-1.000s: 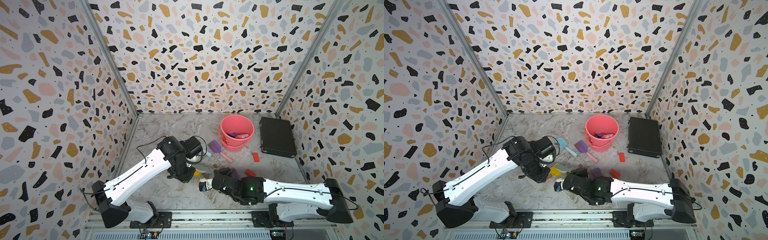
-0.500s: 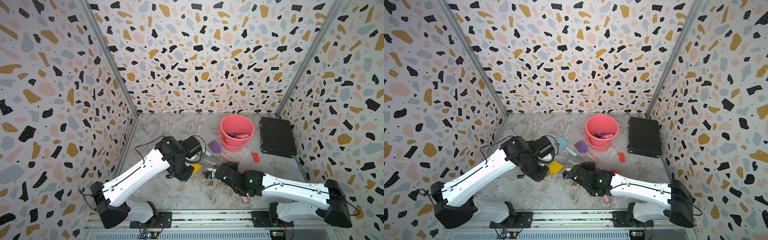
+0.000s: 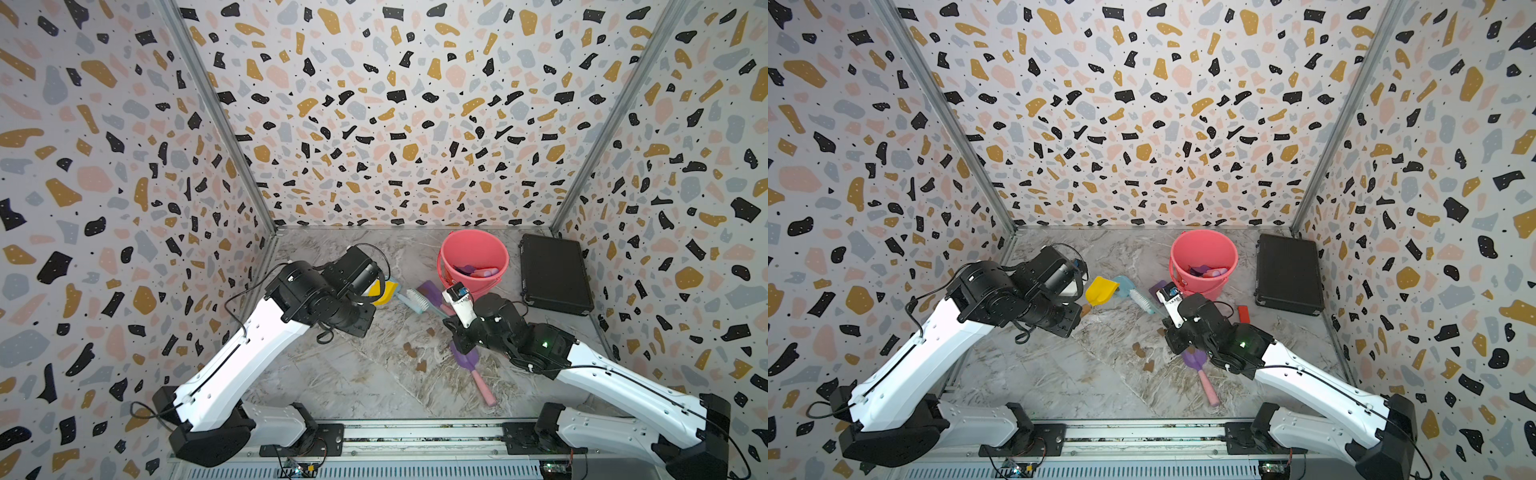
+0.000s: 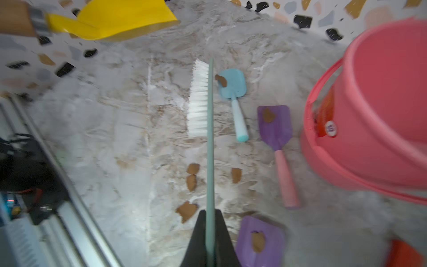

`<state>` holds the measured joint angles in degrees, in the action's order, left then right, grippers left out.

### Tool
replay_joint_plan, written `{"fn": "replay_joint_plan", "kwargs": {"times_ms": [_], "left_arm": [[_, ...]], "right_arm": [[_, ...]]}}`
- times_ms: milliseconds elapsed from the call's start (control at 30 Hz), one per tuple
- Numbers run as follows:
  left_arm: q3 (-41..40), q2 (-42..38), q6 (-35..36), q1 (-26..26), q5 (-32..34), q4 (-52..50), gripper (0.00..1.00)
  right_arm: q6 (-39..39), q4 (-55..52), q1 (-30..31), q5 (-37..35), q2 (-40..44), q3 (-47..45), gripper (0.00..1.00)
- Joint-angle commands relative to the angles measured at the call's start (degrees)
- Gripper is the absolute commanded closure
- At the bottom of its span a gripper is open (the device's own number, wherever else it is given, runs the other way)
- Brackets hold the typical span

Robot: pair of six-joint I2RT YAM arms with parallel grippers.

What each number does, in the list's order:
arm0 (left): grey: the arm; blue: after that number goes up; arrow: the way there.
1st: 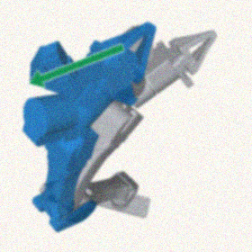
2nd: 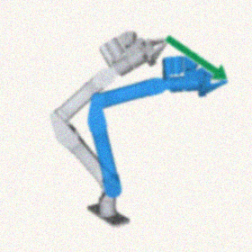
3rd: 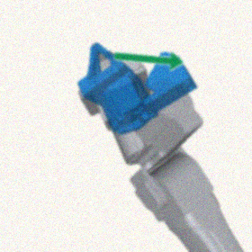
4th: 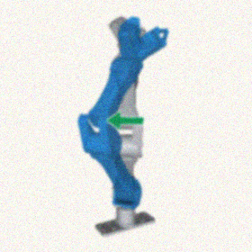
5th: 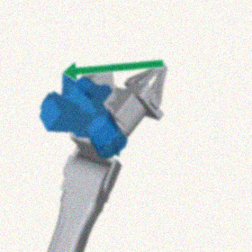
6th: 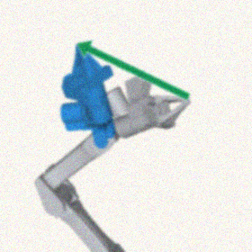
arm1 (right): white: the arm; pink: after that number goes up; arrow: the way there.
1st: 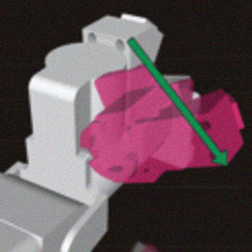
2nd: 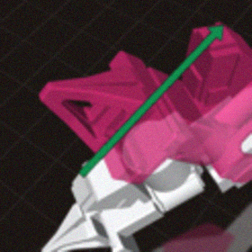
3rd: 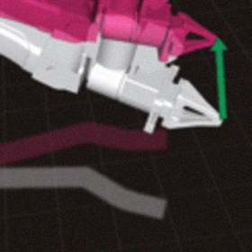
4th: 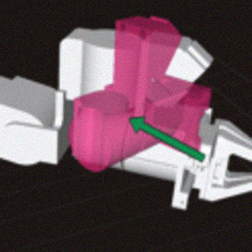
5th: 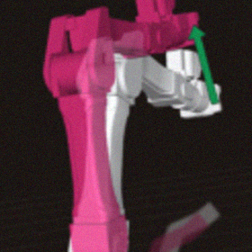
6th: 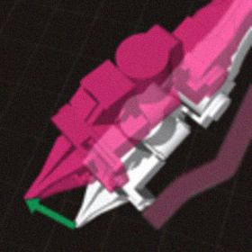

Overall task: Brush the soil off the hand trowel and place it into the bucket
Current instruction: Brush off the soil from the hand trowel.

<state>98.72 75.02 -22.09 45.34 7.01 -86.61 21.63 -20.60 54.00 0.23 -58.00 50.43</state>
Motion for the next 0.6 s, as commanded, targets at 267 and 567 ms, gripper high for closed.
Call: {"fn": "replay_joint_plan", "kwargs": {"times_ms": [267, 567], "left_arm": [[-1.90, 0.04, -0.99, -2.17, -6.68, 7.47, 1.00], [-7.45, -2.07, -2.19, -2.14, -9.47, 7.21, 1.00]], "right_arm": [[46.84, 50.14, -2.53, 28.11, -6.12, -14.48, 1.00], [54.27, 61.67, -5.63, 28.50, -7.54, -18.22, 1.00]]}}
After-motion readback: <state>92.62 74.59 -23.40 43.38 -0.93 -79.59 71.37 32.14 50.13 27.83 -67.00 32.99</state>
